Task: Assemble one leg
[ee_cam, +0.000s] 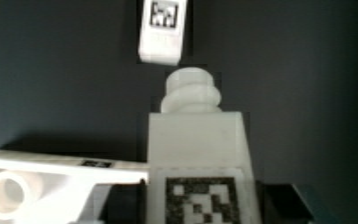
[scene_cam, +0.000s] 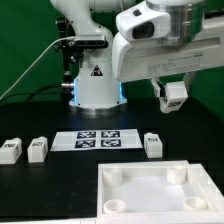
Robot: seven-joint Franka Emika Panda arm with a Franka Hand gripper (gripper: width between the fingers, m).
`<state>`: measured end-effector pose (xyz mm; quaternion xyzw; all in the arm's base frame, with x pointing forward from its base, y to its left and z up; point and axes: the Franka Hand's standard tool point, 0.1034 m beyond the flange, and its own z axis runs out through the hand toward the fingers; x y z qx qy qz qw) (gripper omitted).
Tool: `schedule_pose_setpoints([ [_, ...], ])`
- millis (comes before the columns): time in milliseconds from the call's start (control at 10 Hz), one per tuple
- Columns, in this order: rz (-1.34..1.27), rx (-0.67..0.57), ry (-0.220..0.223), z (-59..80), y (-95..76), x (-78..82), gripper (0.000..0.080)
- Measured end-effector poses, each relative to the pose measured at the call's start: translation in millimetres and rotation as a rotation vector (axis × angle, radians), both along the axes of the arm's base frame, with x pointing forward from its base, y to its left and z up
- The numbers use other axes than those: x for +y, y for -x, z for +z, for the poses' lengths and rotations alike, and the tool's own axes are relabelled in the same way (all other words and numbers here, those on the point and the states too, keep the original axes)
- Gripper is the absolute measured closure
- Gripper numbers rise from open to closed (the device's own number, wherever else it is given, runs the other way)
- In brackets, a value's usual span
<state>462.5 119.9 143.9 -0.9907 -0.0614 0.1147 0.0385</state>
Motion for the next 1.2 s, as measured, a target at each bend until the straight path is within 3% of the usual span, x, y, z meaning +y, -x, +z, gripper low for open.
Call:
schedule_pose_setpoints([
  [300,-0.021,-0.284,-0.019,-0.3,-12.9,-3.4,0.0509],
  [600,-0.039,-0.585,-0.06,16.7,-83.2,-8.1,0.0509],
  [800,-0.04,-0.751,-0.081,16.8,-106.7,-6.2,0.0509],
  [900,-0.051,-0.873,-0.091,19.1,-105.6,-8.0,0.0509],
  [1000,-0.051,-0.867,-0.09,6.5,-95.9,-9.5,0.0509],
  [1200,-0.047,-0.838,-0.087,2.5,-95.2,-9.2,0.0509],
])
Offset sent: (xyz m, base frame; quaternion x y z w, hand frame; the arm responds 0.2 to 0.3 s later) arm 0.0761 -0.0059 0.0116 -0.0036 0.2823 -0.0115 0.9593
